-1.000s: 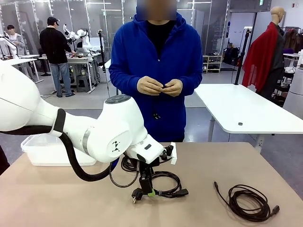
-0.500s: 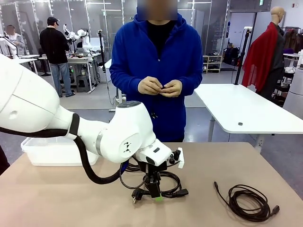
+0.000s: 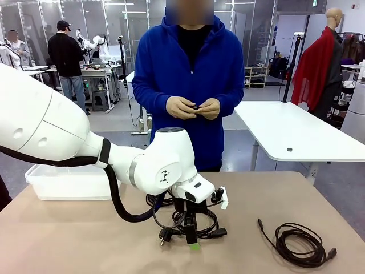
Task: Organize and store the cables.
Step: Place the Power Cable into the Organizing box.
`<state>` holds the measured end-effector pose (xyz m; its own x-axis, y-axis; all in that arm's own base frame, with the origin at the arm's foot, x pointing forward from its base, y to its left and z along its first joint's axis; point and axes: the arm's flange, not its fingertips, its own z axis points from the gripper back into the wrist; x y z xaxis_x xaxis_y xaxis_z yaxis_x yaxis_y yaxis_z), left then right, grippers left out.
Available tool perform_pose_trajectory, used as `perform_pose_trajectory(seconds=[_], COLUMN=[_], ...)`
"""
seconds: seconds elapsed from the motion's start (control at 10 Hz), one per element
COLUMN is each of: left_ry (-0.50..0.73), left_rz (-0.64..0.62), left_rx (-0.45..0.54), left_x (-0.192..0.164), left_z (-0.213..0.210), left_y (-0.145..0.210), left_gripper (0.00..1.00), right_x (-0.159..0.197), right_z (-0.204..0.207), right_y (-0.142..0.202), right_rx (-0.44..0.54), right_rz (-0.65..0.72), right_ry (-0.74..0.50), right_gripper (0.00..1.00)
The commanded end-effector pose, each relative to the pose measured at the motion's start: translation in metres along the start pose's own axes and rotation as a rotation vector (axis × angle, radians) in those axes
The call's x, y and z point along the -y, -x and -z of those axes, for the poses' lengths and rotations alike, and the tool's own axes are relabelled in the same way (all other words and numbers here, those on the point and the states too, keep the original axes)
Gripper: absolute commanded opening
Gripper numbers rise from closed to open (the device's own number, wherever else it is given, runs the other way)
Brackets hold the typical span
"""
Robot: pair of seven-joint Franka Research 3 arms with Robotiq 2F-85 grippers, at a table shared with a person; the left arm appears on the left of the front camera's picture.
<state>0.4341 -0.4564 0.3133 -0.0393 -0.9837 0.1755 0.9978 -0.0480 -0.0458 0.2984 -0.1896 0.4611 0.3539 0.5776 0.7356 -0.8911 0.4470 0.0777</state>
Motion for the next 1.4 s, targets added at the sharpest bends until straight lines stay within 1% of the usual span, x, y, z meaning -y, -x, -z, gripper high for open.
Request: perform_pose_trajectory(seconds=[0.0,0.1,0.2,0.3,0.4,0.5,1.0,1.3], left_ry=[0.013,0.009,0.015,0.023,0.029,0.03,0.033,0.04], left_rz=[-0.002,-0.008,-0.018,-0.008,-0.006,-0.01,-0.004,0.001], left_rx=[-0.057,-0.058,-0.066,-0.067,-0.07,-0.076,-0.063,-0.053], left_x=[-0.003,-0.003,-0.004,-0.004,-0.004,-0.004,-0.004,-0.002], left_z=[0.0,0.001,0.003,0.005,0.006,0.005,0.005,-0.007], left_y=[-0.008,-0.006,-0.004,-0.004,-0.005,-0.006,-0.006,-0.01], left_gripper=[1.0,0.89,0.66,0.3,0.06,0.0,0.0,0.0], right_x=[-0.002,-0.002,-0.002,-0.002,-0.002,-0.002,-0.002,-0.002], right_z=[0.002,0.002,0.002,0.002,0.002,0.002,0.002,0.002], right_y=[0.001,0.001,0.001,0.001,0.001,0.001,0.001,0.001], right_rx=[0.021,0.021,0.021,0.021,0.021,0.021,0.021,0.021], right_rz=[-0.016,-0.016,-0.016,-0.016,-0.016,-0.016,-0.016,-0.016], right_ry=[0.005,0.005,0.005,0.005,0.005,0.005,0.005,0.005], right_gripper=[1.0,1.0,1.0,1.0,1.0,1.0,1.0,1.0])
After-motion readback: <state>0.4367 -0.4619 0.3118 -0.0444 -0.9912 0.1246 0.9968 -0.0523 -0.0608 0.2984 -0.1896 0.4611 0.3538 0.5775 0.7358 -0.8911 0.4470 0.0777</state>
